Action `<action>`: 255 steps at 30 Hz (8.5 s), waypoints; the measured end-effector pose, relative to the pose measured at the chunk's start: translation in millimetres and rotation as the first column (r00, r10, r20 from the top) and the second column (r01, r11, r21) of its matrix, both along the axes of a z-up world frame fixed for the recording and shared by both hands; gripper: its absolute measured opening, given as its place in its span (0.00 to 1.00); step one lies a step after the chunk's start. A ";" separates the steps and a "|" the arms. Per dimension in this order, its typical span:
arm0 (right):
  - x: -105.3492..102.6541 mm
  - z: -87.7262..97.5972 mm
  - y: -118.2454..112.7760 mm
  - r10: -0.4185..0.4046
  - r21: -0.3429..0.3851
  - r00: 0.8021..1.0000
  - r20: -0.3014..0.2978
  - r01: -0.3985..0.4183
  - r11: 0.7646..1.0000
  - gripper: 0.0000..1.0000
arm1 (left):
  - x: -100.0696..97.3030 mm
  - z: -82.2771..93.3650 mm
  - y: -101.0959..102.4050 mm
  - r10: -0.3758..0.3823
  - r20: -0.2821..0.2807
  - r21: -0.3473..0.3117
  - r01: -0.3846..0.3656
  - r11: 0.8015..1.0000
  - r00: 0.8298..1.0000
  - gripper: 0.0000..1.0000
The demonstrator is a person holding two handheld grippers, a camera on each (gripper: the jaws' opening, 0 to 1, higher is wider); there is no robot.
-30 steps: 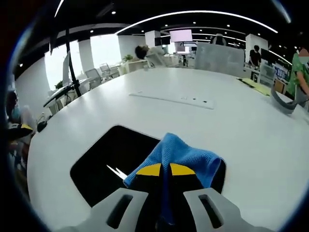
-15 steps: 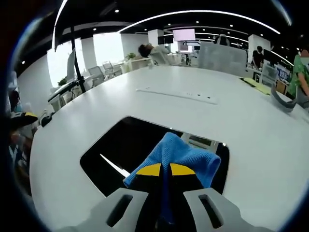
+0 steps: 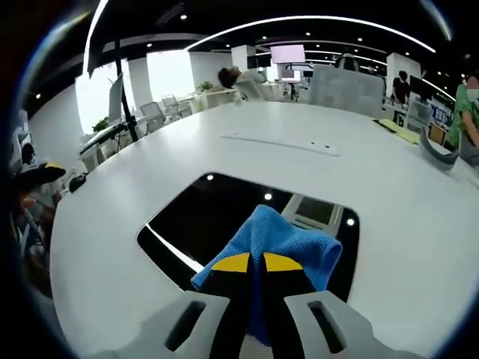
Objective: Wipe the mirror surface with the cleaning cloth until all visible marks leave the cleaned area.
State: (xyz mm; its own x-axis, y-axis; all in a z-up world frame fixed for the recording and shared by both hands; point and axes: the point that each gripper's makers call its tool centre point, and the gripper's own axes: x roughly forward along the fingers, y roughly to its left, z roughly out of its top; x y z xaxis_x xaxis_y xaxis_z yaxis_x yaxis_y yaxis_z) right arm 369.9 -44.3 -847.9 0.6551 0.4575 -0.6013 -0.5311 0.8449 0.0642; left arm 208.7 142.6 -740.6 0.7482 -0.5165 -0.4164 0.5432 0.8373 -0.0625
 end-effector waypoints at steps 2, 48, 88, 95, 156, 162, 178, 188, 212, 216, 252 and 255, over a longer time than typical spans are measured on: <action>-2.4 0.0 0.4 0.002 -0.001 1.000 0.002 -0.002 1.000 0.00 | 0.1 0.5 -0.4 0.000 0.002 -0.001 0.000 1.000 1.000 0.93; -19.1 3.7 20.5 0.003 0.045 1.000 -0.017 -0.003 0.999 0.00 | 0.7 -0.5 1.0 0.004 0.002 -0.010 -0.004 1.000 1.000 0.92; 11.6 2.7 51.7 0.027 0.056 1.000 -0.014 -0.026 0.998 0.00 | 5.3 -9.6 9.2 0.012 -0.028 -0.007 -0.012 1.000 1.000 0.92; 22.7 2.4 54.0 0.024 0.054 1.000 -0.014 -0.023 0.998 0.00 | 4.3 -14.6 8.6 0.011 -0.040 0.002 -0.011 1.000 0.999 0.92; 35.8 17.7 70.0 0.000 0.055 0.999 -0.035 0.002 0.999 0.00 | 5.1 -31.8 17.9 0.038 -0.081 -0.012 -0.039 0.999 0.996 0.92; 39.0 17.5 71.4 0.000 0.051 0.999 -0.034 0.002 0.999 0.00 | 6.2 -32.7 18.6 0.037 -0.082 -0.013 -0.038 0.999 0.996 0.92; 47.8 15.2 95.6 0.038 0.048 0.999 -0.038 -0.036 0.998 0.00 | 7.6 -32.1 21.5 0.040 -0.083 -0.016 -0.042 0.999 0.996 0.92; 55.1 7.8 103.3 0.078 0.040 0.996 -0.042 -0.076 0.996 0.00 | 6.8 -31.1 27.5 0.053 -0.081 -0.018 -0.054 0.998 0.995 0.92; 48.1 -2.4 115.9 0.112 0.045 0.993 -0.038 -0.110 0.993 0.00 | 6.8 -23.7 23.6 0.042 -0.059 -0.023 -0.044 0.999 0.997 0.92; 42.0 -1.8 115.9 0.113 0.047 0.993 -0.036 -0.111 0.993 0.00 | 6.9 -23.5 22.4 0.039 -0.058 -0.023 -0.041 0.999 0.998 0.92; -2.6 3.4 114.4 0.098 0.042 0.994 -0.041 -0.096 0.994 0.00 | 10.1 -11.6 15.2 0.007 -0.020 -0.031 -0.008 0.999 1.000 0.92; -7.4 4.1 114.7 0.097 0.043 0.994 -0.042 -0.095 0.995 0.00 | 9.8 -10.6 14.8 0.005 -0.017 -0.031 -0.006 1.000 1.000 0.92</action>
